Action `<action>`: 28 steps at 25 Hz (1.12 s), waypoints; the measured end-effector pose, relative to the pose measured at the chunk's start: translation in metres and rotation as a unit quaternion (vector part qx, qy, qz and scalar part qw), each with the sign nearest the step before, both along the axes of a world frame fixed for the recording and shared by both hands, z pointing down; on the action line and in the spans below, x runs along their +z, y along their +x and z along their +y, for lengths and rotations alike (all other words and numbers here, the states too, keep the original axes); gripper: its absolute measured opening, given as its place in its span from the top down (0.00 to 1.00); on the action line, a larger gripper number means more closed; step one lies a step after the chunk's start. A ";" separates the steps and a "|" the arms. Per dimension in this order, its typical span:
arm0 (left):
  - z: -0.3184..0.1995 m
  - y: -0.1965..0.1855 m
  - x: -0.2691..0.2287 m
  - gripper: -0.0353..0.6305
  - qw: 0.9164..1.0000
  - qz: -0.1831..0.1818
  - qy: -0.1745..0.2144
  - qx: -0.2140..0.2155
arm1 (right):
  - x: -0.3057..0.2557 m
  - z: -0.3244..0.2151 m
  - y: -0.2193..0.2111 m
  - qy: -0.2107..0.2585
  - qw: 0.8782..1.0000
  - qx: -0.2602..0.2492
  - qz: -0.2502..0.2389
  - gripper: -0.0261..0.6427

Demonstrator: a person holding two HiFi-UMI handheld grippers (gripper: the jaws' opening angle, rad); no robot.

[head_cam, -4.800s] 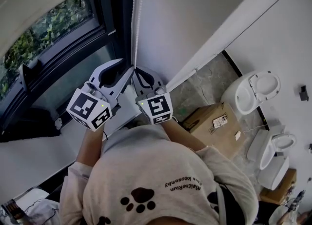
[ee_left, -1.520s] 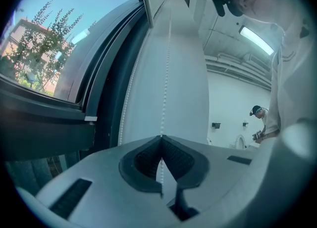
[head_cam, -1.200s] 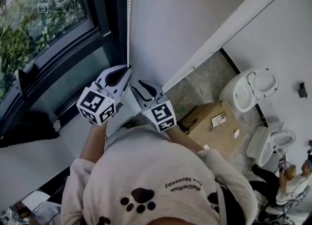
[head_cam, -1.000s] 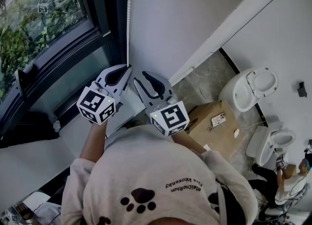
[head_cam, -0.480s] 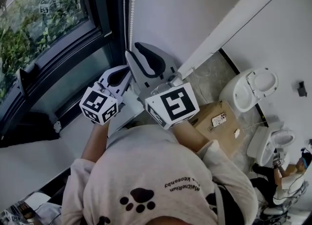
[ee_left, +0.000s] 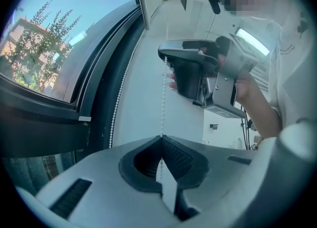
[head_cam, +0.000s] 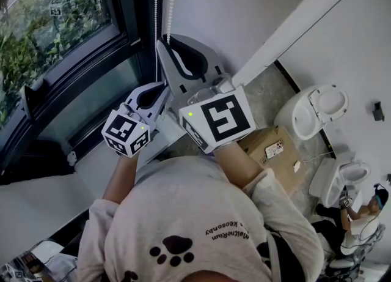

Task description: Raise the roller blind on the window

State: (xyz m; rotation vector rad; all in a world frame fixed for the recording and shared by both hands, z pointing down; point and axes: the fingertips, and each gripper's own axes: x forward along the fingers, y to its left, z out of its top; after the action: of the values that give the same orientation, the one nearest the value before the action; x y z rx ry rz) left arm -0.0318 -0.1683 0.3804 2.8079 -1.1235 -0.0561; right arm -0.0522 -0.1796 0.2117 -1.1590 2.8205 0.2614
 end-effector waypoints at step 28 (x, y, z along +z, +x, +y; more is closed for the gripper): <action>-0.002 0.001 0.115 0.94 0.996 -0.057 -0.055 -0.030 | 0.117 -0.009 0.005 -0.067 0.997 0.015 0.029 0.93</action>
State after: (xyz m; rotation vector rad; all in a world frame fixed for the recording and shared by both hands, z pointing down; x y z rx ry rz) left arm -0.0307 -0.1703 0.4959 2.7106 -1.1948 0.1581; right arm -0.0477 -0.1886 0.3292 -1.2401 2.9126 0.1102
